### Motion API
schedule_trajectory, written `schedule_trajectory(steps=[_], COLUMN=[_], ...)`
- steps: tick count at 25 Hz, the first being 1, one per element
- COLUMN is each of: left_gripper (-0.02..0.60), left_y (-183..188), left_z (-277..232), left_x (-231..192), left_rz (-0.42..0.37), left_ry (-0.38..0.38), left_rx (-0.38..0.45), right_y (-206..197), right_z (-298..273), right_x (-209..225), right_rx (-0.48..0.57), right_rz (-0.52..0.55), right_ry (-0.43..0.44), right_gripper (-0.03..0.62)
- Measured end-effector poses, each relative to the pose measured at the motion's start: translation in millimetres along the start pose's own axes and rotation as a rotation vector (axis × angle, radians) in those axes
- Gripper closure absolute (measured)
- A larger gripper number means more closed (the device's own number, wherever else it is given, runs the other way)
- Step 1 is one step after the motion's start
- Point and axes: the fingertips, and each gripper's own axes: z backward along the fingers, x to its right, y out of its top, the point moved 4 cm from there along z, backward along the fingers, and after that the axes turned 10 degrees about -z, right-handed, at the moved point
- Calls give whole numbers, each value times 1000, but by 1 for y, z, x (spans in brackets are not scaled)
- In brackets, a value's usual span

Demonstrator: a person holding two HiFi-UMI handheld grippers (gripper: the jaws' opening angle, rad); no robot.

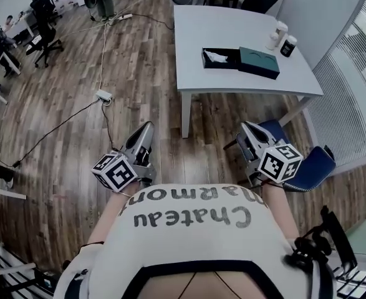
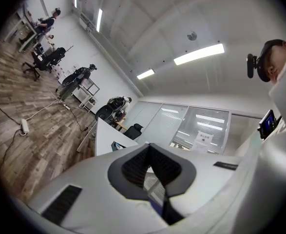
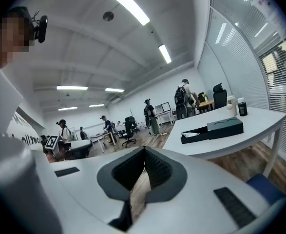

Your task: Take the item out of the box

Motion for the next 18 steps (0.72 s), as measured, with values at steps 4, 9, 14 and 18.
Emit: schedule_trajectory(steps=[4, 9, 14, 18], left_gripper=[592, 592, 592, 592], left_y=[0, -6, -18, -28], left_z=[-36, -75, -111, -132], left_x=[-3, -8, -14, -17], left_rz=[-2, -5, -3, -7], left_ry=[-11, -8, 17, 24], left_rx=[-6, -3, -10, -25], right_y=[22, 41, 51, 55], right_z=[-17, -39, -57, -69], right_x=[33, 68, 101, 124], right_rx=[0, -25, -71, -96], right_rz=[-34, -3, 60, 61], right_ry=[11, 16, 8, 9], right_gripper=[595, 595, 595, 595])
